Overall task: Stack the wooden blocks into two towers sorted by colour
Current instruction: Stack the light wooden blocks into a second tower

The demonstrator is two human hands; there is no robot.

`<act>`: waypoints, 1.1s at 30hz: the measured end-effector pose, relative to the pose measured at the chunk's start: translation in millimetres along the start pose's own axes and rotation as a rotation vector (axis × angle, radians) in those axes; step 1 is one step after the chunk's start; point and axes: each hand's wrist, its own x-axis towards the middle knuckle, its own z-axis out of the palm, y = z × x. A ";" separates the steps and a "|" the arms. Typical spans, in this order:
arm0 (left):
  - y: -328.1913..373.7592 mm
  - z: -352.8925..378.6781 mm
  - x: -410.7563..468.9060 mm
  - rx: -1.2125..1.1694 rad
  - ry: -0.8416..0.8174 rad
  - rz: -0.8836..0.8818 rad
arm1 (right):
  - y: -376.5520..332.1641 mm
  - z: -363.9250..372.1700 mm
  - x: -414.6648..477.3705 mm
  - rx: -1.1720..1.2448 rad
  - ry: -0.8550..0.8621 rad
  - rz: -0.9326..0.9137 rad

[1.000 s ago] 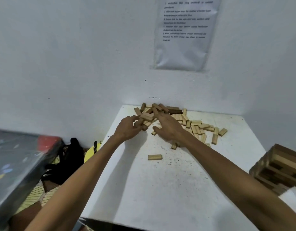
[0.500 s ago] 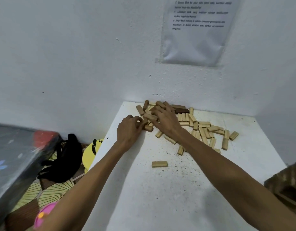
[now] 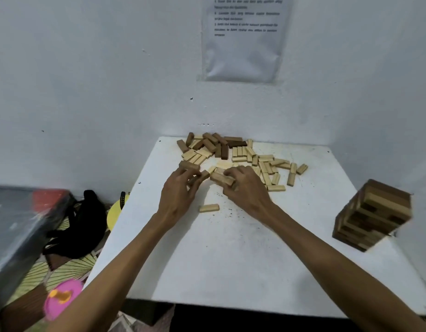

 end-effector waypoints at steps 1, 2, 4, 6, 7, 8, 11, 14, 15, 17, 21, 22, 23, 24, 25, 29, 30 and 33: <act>5.9 1.1 -8.4 0.004 -0.006 -0.001 | 0.1 -4.5 -12.6 0.008 0.011 0.003; 11.5 2.4 -17.5 0.005 -0.015 -0.001 | -0.1 -9.3 -26.2 0.016 0.019 0.008; 21.1 4.9 -36.6 -0.003 -0.031 0.006 | -1.3 -16.4 -54.0 0.030 0.036 0.014; 28.2 7.4 -56.9 -0.001 -0.053 0.017 | -1.2 -20.6 -81.3 0.047 0.043 0.014; 30.8 8.7 -66.5 -0.005 -0.061 0.018 | -1.7 -22.2 -94.4 0.060 0.042 0.011; 33.7 10.2 -75.3 -0.012 -0.069 0.015 | -2.6 -23.3 -107.0 0.075 0.029 0.015; 41.1 17.1 -95.7 -0.003 -0.092 0.000 | -3.0 -24.3 -138.3 0.086 -0.014 0.033; 48.1 20.8 -107.9 0.018 -0.081 0.008 | -1.7 -24.6 -158.4 0.092 -0.032 0.042; 49.8 21.1 -109.8 0.018 -0.087 0.012 | -1.7 -25.4 -162.4 0.101 -0.043 0.041; 53.4 21.9 -112.2 -0.002 -0.103 0.011 | -2.1 -28.1 -166.3 0.118 -0.059 0.042; 58.1 23.1 -112.3 -0.076 -0.096 0.016 | -3.8 -31.5 -164.2 0.122 -0.092 0.032; 58.1 23.3 -111.6 -0.073 -0.112 0.036 | -3.3 -31.7 -163.3 0.132 -0.098 0.026; 57.9 22.7 -110.6 -0.064 -0.136 0.056 | -2.6 -32.1 -162.2 0.145 -0.101 0.028; 57.3 21.8 -109.3 -0.053 -0.169 0.077 | -1.4 -32.8 -161.3 0.161 -0.103 0.040; 55.9 20.9 -107.7 -0.041 -0.211 0.098 | 0.0 -33.9 -160.2 0.176 -0.108 0.058; 52.2 14.8 -103.6 -0.028 -0.349 0.183 | 7.1 -37.0 -155.6 0.170 -0.069 0.096; 50.5 14.5 -102.8 -0.034 -0.367 0.206 | 10.0 -37.2 -154.8 0.163 -0.046 0.114; 44.3 16.5 -100.6 -0.024 -0.420 0.269 | 20.3 -42.4 -153.6 0.189 -0.042 0.179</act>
